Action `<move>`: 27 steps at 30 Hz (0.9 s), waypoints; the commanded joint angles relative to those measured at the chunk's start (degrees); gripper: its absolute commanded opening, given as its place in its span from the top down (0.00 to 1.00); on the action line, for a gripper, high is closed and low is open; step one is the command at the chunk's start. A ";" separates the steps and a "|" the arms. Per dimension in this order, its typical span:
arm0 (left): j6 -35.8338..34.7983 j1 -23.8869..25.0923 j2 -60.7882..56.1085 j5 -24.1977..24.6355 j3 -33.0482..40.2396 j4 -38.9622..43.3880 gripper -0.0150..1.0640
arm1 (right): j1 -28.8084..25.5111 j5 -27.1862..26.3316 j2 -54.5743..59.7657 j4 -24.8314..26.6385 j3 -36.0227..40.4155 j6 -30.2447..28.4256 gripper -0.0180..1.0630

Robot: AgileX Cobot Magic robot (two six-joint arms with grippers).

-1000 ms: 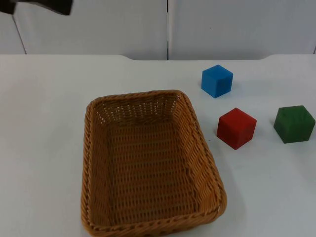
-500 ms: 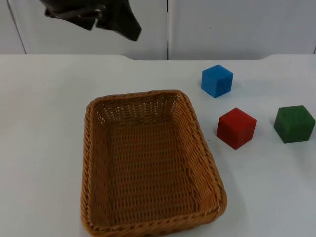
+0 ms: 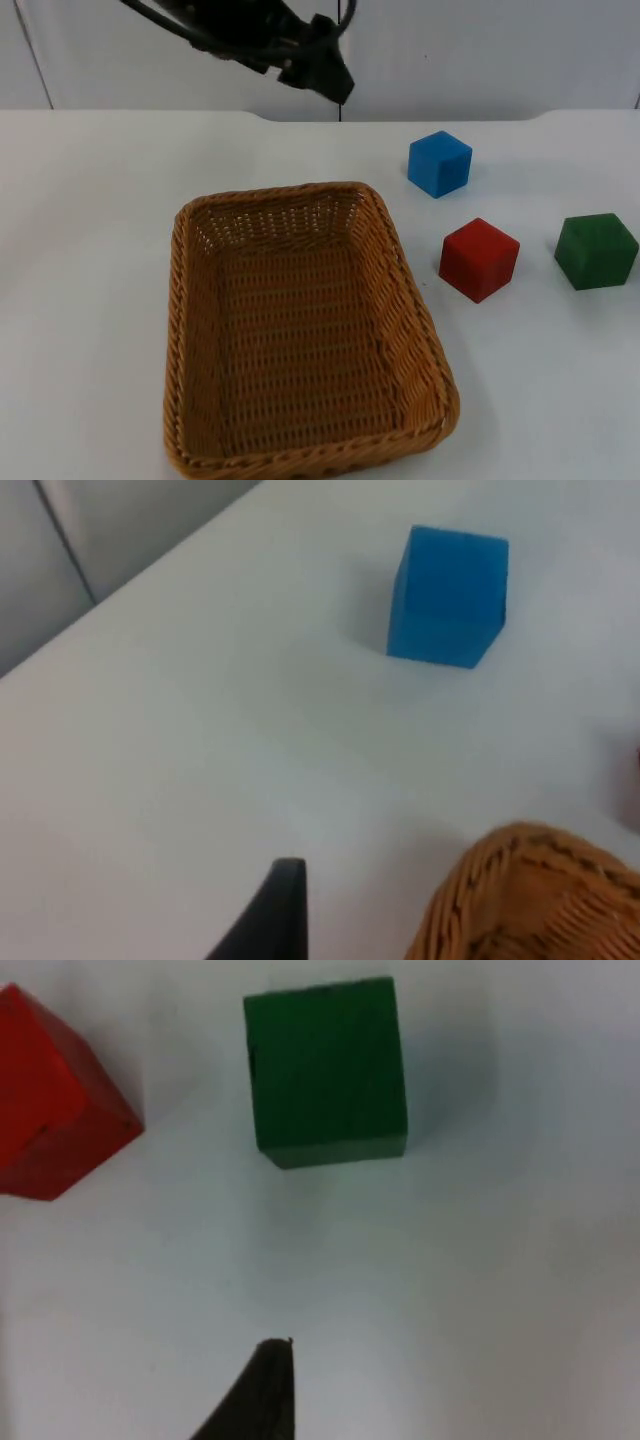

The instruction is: Pick up one cube with each hand and place exactly two cubes into the same basket, leaving the remaining cube outside.

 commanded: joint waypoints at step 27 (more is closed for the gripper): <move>16.00 -7.24 20.19 -5.33 -17.49 -14.68 0.01 | 3.82 -9.75 19.23 1.24 -9.48 1.94 0.01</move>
